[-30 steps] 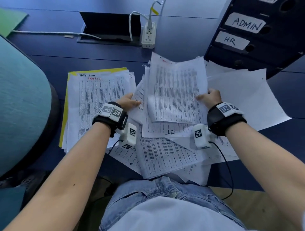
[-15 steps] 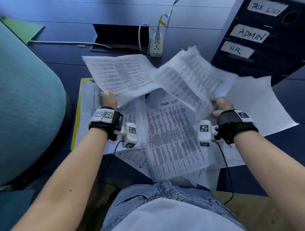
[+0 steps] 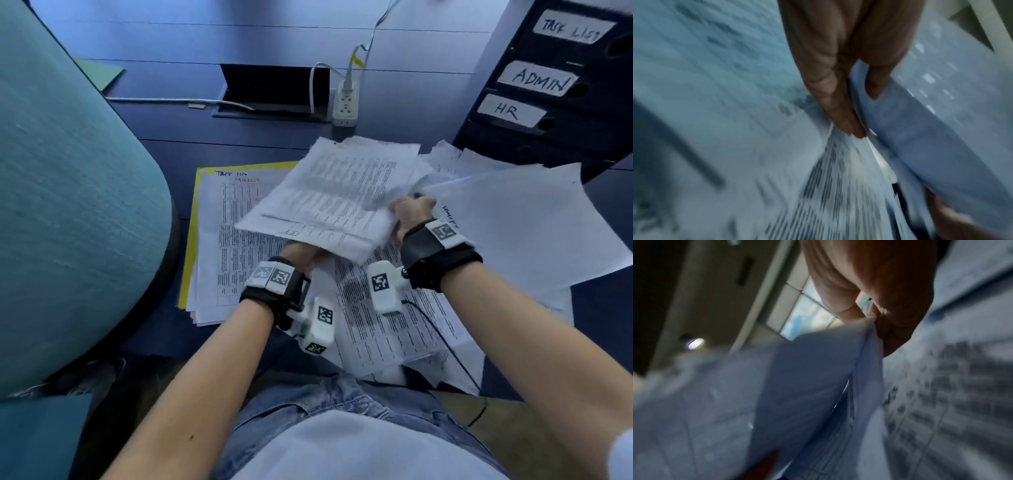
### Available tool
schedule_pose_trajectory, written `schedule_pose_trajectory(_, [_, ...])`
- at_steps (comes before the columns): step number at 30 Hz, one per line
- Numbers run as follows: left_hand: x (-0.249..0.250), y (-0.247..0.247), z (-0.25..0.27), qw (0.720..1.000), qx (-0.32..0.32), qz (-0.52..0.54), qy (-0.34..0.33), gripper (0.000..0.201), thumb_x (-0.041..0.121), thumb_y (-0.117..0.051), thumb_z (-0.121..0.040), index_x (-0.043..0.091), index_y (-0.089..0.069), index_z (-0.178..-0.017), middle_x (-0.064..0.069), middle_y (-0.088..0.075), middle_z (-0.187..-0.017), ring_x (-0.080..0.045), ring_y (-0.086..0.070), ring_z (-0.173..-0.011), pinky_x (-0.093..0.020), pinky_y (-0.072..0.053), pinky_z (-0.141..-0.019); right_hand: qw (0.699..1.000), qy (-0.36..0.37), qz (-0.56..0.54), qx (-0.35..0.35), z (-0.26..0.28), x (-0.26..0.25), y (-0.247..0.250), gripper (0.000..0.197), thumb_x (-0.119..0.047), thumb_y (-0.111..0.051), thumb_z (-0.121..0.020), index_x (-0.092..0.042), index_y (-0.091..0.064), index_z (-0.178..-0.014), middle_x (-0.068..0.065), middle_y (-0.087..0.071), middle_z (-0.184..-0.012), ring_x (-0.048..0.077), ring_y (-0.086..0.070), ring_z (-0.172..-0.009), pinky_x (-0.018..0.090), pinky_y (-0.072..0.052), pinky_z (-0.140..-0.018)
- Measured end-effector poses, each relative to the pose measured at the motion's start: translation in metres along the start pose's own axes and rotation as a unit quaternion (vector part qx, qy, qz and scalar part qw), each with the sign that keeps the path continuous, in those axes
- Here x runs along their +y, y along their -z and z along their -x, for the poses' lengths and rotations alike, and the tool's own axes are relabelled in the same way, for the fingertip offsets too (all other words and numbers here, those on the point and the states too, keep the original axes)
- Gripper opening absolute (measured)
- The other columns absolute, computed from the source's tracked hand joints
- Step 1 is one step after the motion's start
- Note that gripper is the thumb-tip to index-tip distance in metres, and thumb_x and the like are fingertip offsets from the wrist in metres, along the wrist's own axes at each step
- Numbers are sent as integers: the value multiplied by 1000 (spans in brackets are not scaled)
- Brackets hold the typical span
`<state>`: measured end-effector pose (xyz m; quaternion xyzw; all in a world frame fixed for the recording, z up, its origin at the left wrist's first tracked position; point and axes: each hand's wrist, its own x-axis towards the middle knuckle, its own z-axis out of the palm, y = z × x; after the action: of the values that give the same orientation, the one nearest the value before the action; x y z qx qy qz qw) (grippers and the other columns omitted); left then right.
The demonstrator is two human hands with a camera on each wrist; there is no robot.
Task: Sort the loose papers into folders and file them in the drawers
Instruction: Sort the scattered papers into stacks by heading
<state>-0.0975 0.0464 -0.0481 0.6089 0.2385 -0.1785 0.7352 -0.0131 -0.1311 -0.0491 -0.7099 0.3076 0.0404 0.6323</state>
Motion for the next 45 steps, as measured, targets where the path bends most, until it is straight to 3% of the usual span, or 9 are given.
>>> schedule_pose_trajectory(5, [33,63,9,954,192,225,-51,44,51,-30,-96,12,-48,-107,-3,-59,-89,-15,-57,-75,-32,-43,-68,970,230,77,-33,44,-60,25,30,0,-47,-72,-11,-64,-94,-3,-65,-84,25,-64,-89,35,-54,-78])
schedule_pose_trajectory(8, [73,72,21,979,146,28,-139,82,76,-56,-62,17,-48,-117,0,-50,-95,-11,-50,-83,-29,-36,-76,956,286,14,-67,59,-83,26,27,-1,-39,-72,-23,-50,-84,-10,-54,-81,4,-55,-77,16,-45,-67])
schedule_pose_trajectory(11, [110,58,25,971,92,-83,-203,92,39,-75,-63,5,-28,-135,-5,-46,-123,-12,-48,-103,-20,-39,-81,933,346,8,-102,84,-102,20,33,10,-37,-82,-20,-37,-93,-9,-41,-86,-7,-37,-77,-1,-36,-65])
schedule_pose_trajectory(15, [147,54,35,935,81,11,-345,38,8,-70,-78,11,-51,-111,11,-66,-93,7,-63,-74,-14,-50,-67,909,396,-18,-126,108,-114,10,38,10,-40,-81,-27,-32,-83,-6,-38,-86,5,-41,-80,6,-39,-66])
schedule_pose_trajectory(21, [171,69,49,881,64,105,-456,27,12,-74,-62,13,-67,-87,3,-72,-80,-20,-63,-83,-43,-53,-84,895,427,-30,-123,122,-108,-1,25,-7,-45,-91,-12,-33,-112,1,-42,-105,1,-45,-98,22,-39,-93])
schedule_pose_trajectory(28, [143,86,55,914,42,69,-398,46,21,-78,-62,10,-58,-103,4,-72,-92,-17,-66,-93,-36,-51,-88,924,358,-44,-129,123,-77,-21,53,-16,-64,-86,-5,-27,-122,-7,-52,-110,10,-55,-100,33,-47,-96])
schedule_pose_trajectory(34, [128,96,50,930,47,-11,-365,40,28,-74,-60,15,-63,-96,8,-72,-86,-15,-64,-90,-26,-52,-78,923,364,-51,-117,119,-72,-38,42,-5,-61,-87,-9,-26,-108,-9,-48,-101,-19,-52,-83,4,-42,-71])
schedule_pose_trajectory(38, [150,108,45,913,127,39,-385,30,26,-74,-62,15,-65,-88,-4,-69,-89,-25,-61,-89,-47,-50,-87,927,354,-35,-116,116,-75,-46,33,-13,-59,-86,-13,-29,-100,2,-52,-98,16,-56,-87,28,-50,-75])
schedule_pose_trajectory(45, [140,133,12,917,301,-107,-238,24,1,-52,-86,4,-53,-110,-18,-60,-118,-26,-59,-102,-26,-47,-79,943,198,165,-209,100,-40,-58,20,-7,-58,-90,-10,-42,-102,22,-62,-113,30,-62,-96,47,-51,-88])
